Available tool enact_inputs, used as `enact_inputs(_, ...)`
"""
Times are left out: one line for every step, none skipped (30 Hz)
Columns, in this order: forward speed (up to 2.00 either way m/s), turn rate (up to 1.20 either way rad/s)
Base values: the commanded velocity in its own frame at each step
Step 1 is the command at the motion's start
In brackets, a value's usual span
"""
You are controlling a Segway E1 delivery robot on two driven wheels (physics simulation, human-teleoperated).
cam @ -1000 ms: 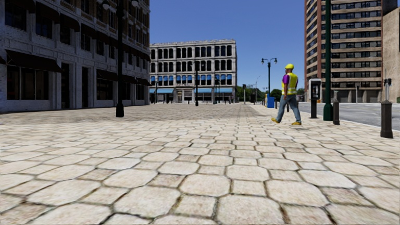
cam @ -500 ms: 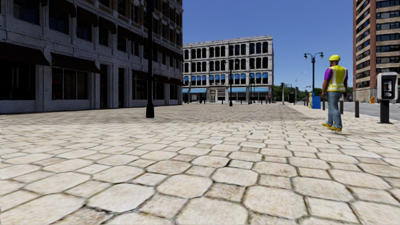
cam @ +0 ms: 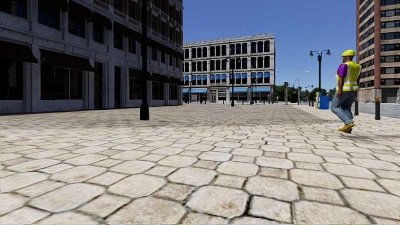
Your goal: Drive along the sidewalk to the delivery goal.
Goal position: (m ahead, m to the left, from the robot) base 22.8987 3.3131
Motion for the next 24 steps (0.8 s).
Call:
enact_inputs(2.0,0.0)
enact_inputs(2.0,0.0)
enact_inputs(2.0,0.0)
enact_inputs(2.0,0.0)
enact_inputs(2.0,0.0)
enact_inputs(2.0,0.0)
enact_inputs(2.0,0.0)
enact_inputs(2.0,0.0)
enact_inputs(2.0,0.0)
enact_inputs(2.0,0.0)
enact_inputs(2.0,0.0)
enact_inputs(2.0,0.0)
enact_inputs(2.0,0.0)
enact_inputs(2.0,0.0)
enact_inputs(2.0,0.0)
enact_inputs(2.0,0.0)
enact_inputs(2.0,0.0)
enact_inputs(2.0,0.0)
enact_inputs(2.0,0.0)
enact_inputs(2.0,0.0)
enact_inputs(2.0,0.0)
enact_inputs(2.0,0.0)
enact_inputs(2.0,0.0)
enact_inputs(2.0,0.0)
